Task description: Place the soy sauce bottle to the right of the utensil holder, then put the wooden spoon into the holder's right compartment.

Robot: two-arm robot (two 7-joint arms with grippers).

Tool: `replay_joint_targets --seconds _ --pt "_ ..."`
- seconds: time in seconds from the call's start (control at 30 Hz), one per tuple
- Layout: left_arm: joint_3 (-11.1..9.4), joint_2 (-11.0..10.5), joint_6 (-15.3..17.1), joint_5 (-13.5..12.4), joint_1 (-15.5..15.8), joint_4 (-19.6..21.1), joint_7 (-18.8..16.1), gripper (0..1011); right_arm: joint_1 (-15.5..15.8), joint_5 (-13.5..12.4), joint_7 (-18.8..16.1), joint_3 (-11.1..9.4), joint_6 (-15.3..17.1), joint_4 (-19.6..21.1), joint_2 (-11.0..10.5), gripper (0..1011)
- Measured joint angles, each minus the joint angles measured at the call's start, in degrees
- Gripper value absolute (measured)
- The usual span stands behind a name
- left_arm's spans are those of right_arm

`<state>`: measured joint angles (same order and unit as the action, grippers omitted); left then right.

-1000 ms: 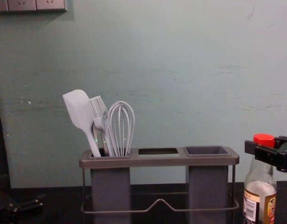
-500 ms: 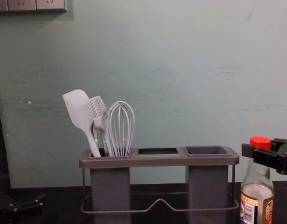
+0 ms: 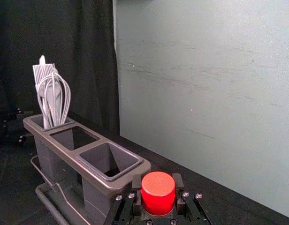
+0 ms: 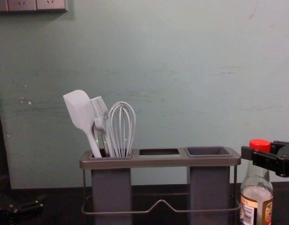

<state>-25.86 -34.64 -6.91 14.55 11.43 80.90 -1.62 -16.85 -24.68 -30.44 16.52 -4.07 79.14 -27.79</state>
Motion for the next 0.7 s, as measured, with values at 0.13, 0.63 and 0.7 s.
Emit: replay_joint_targets --seconds 0.13,0.63,0.7 --pt "0.0 0.0 0.0 0.0 0.0 0.0 0.0 1005 0.0 0.0 0.2 0.1 -0.1 -0.1 0.1 392" --pt "0.0 0.0 0.0 0.0 0.0 0.0 0.0 1005 0.1 -0.7 0.9 -0.6 -0.5 0.3 -0.1 660" --pt "0.0 0.0 0.0 0.0 0.0 0.0 0.0 1005 0.1 -0.9 0.9 -0.9 -0.6 0.9 -0.3 718"
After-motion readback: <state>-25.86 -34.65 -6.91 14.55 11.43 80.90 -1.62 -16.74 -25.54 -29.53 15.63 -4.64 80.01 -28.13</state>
